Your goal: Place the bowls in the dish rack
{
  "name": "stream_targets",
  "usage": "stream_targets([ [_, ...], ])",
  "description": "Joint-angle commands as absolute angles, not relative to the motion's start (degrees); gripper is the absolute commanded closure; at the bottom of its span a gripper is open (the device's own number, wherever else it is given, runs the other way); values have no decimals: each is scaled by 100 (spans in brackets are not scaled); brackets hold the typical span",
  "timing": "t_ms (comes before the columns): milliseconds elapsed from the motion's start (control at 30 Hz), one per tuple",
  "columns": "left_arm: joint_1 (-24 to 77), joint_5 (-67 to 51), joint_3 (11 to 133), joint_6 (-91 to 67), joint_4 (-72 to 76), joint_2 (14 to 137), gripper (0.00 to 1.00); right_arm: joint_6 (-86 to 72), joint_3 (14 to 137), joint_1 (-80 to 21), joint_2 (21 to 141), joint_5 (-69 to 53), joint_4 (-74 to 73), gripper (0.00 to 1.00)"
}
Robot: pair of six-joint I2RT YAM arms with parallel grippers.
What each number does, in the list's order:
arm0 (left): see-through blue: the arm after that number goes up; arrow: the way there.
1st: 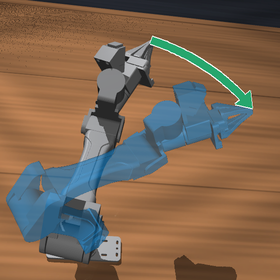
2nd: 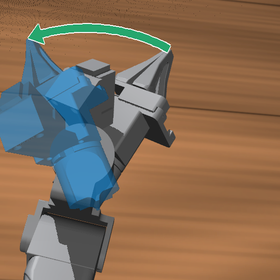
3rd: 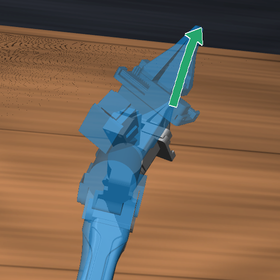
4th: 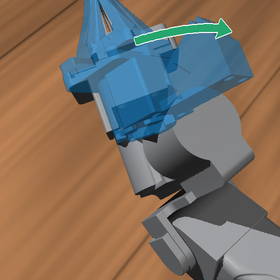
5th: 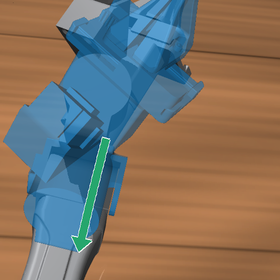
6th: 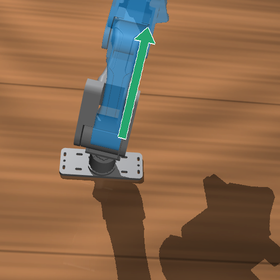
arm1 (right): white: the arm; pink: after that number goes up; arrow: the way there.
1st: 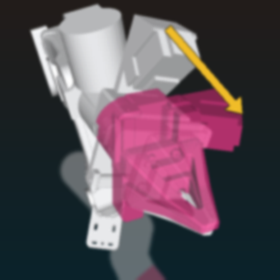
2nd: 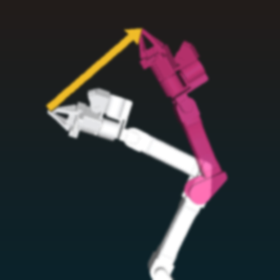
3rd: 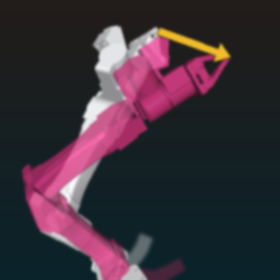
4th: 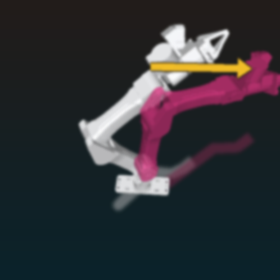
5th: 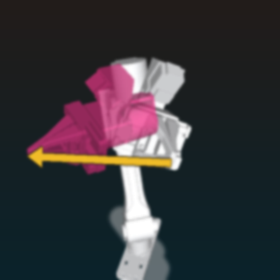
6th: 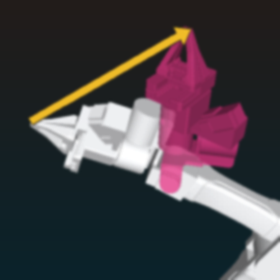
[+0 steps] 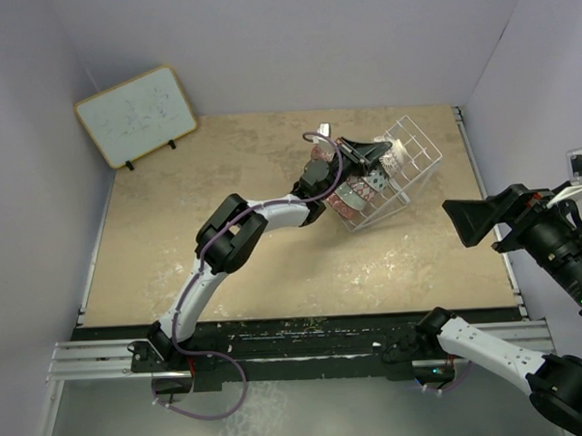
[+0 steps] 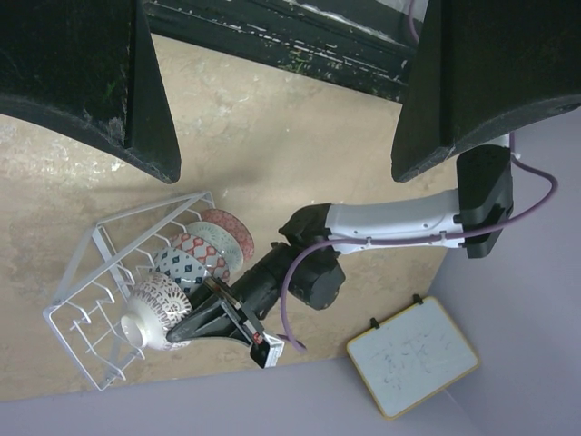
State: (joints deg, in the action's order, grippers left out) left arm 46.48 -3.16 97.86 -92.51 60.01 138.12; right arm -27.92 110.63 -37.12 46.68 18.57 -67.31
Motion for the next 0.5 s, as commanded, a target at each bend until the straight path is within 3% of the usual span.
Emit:
stream_targets([
  [0,4570,3,10079,-9318,7128,13710,100,-2856,11030,-3745,4649,1966,-6573,0],
  [467,4621,443,10057,-9291,8131,13911,100,-2874,11035,-3752,4651,1928,-6591,0],
])
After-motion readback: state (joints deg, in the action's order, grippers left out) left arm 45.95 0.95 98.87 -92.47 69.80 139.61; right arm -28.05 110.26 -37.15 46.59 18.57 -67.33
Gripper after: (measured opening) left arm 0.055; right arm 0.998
